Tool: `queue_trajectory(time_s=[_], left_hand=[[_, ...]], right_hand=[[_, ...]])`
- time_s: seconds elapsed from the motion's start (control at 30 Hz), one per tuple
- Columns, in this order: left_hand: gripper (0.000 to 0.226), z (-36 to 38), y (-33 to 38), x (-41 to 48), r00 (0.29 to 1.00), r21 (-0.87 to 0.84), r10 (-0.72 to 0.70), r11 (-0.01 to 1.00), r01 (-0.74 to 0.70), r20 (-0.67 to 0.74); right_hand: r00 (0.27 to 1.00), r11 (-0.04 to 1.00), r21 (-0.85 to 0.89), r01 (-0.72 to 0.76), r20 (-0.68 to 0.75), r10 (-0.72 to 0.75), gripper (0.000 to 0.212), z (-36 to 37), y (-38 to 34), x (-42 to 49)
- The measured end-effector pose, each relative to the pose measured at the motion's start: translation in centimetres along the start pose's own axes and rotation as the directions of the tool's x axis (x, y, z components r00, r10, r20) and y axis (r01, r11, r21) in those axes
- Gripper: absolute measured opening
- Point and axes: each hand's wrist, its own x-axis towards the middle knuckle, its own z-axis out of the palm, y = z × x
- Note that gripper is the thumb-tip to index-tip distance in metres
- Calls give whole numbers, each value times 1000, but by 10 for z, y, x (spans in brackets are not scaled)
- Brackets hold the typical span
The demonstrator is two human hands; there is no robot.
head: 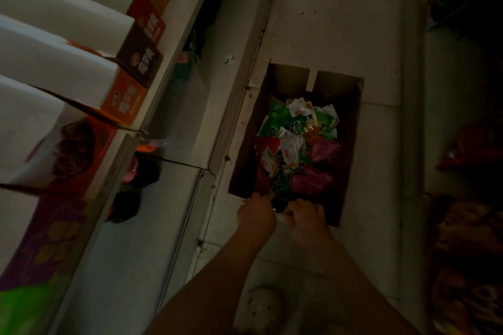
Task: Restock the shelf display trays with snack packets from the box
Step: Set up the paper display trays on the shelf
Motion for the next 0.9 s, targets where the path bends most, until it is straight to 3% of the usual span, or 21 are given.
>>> queue_trajectory(time_s=[0.03,0.1,0.17,0.23,0.3,0.37,0.43,0.53,0.67,0.77,0.9], left_hand=[[32,-1,1,-8,998,-74,-31,997,27,-56],[29,-9,3,-19,956,-201,-138,976,86,-259],[35,-20,6,-21,840,-218,-194,972,93,-507],[49,-26,-1,-10,765,-199,-217,973,119,-606],[52,-31,-10,-4,844,-303,-299,937,173,-445],[43,-33,-23,4,909,-330,-301,922,201,-289],[33,-32,-38,10,939,-241,-255,950,199,-231],[30,-29,-57,13,943,-140,-235,968,207,-236],[29,-30,-73,13,934,-134,-262,963,235,-242],[26,-30,-78,-6,931,-112,-307,951,290,-197],[25,-26,-91,-38,907,-125,-411,908,399,-89]], right_hand=[[999,998,44,-51,-11,51,28,-4,0,-9],[955,975,152,-162,-224,193,33,-17,3,-21],[826,881,349,-319,-353,440,52,-30,16,-28],[752,697,607,-383,-233,616,69,-41,29,-28],[782,532,744,-406,-18,623,63,-38,39,-26],[798,571,682,-457,30,602,34,-35,42,-25],[785,635,612,-471,-39,619,21,-31,42,-19],[783,673,568,-474,-79,617,23,-29,37,-17],[797,681,555,-478,-50,601,22,-19,21,-26],[791,641,577,-506,15,611,35,-14,3,-43],[793,623,540,-566,150,590,25,-17,-19,-75]])
